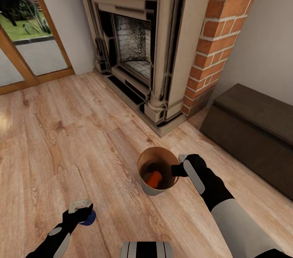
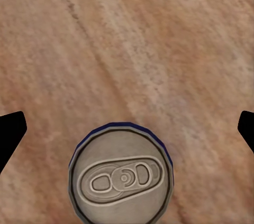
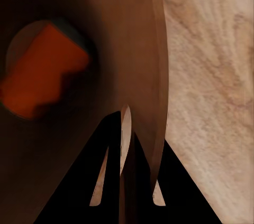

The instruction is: Put the three can of soda from the living room inside the tash can in the kitchen.

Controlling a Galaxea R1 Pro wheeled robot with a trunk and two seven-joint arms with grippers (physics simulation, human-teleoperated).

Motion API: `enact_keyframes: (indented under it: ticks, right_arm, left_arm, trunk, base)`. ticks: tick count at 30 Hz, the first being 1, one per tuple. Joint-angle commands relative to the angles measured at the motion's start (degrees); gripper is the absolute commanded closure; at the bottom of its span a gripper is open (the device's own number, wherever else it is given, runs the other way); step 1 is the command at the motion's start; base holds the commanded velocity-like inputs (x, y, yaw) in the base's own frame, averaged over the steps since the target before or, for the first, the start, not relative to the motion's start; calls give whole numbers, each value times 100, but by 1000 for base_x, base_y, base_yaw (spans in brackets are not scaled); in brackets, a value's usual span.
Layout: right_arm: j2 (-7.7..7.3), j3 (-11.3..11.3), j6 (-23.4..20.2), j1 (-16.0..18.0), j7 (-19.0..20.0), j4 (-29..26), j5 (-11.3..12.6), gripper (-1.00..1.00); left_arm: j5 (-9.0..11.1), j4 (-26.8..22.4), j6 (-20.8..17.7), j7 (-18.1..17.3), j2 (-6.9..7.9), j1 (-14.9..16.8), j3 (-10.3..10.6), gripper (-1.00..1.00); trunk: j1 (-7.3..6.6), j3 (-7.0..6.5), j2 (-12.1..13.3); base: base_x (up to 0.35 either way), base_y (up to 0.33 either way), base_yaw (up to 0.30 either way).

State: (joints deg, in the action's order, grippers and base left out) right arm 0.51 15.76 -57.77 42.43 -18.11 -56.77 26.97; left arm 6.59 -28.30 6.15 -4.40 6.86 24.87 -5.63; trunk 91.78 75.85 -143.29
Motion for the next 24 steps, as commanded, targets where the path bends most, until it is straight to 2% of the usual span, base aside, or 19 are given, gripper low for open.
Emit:
enact_keyframes:
  ticks: [1, 10, 24]
  right_arm:
    - [1, -3, 22, 2, 27, -3, 106, 100]
    - [1, -3, 20, 2, 27, -9, 107, 100]
    - [2, 5, 20, 2, 27, -10, 107, 100]
  left_arm:
    - [0, 0, 0, 0, 0, 0, 0, -100]
    - [0, 0, 0, 0, 0, 0, 0, -100]
    - [0, 0, 0, 0, 0, 0, 1, -100]
  trunk:
    - [-1, 0, 0]
    - [-1, 6, 0]
    - [-1, 118, 0]
  base:
    - [0, 0, 0]
    - [0, 0, 0]
    - [0, 0, 0]
